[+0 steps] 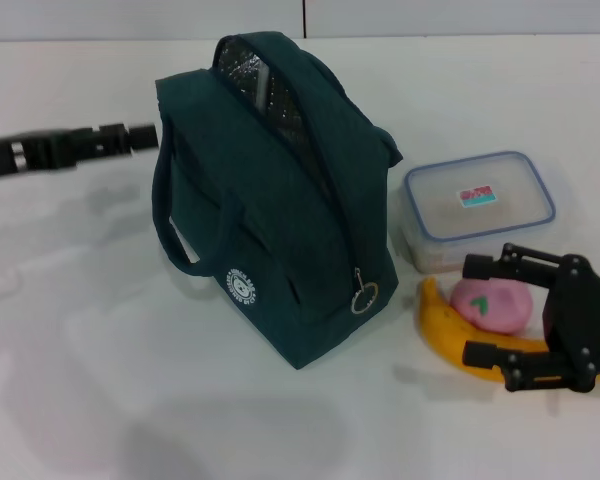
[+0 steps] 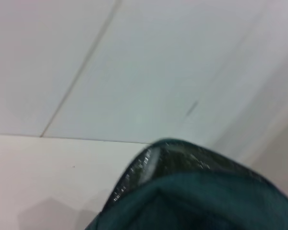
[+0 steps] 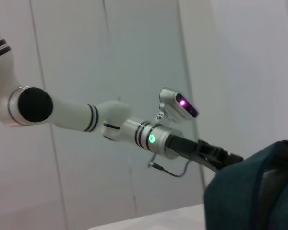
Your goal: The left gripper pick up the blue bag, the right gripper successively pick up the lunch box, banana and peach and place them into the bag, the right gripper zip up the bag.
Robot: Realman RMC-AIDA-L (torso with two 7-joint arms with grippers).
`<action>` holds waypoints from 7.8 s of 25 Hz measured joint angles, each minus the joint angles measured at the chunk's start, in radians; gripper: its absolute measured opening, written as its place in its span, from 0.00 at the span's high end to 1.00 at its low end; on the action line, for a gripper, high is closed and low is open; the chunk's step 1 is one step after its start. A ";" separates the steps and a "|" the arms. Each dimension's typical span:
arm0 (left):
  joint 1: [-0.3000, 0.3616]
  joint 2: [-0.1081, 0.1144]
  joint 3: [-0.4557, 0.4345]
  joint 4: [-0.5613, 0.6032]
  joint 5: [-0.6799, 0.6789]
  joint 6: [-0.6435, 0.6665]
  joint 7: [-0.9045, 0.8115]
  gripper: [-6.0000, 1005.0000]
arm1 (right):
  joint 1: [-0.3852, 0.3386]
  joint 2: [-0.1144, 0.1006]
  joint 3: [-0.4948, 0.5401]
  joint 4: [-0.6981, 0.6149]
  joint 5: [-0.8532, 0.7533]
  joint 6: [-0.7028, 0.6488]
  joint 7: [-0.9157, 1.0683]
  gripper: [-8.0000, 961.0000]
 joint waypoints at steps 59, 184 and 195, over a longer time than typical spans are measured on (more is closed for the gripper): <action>-0.085 -0.122 0.167 0.382 0.255 0.005 -0.788 0.27 | -0.024 -0.015 0.072 0.000 0.015 0.012 -0.051 0.11; -0.169 -0.046 0.185 0.248 0.269 0.131 -0.721 0.96 | 0.069 0.008 0.089 0.304 0.377 0.520 0.880 0.81; -0.168 -0.049 0.186 0.247 0.269 0.131 -0.709 0.96 | 0.062 0.007 0.085 0.304 0.367 0.571 0.869 0.89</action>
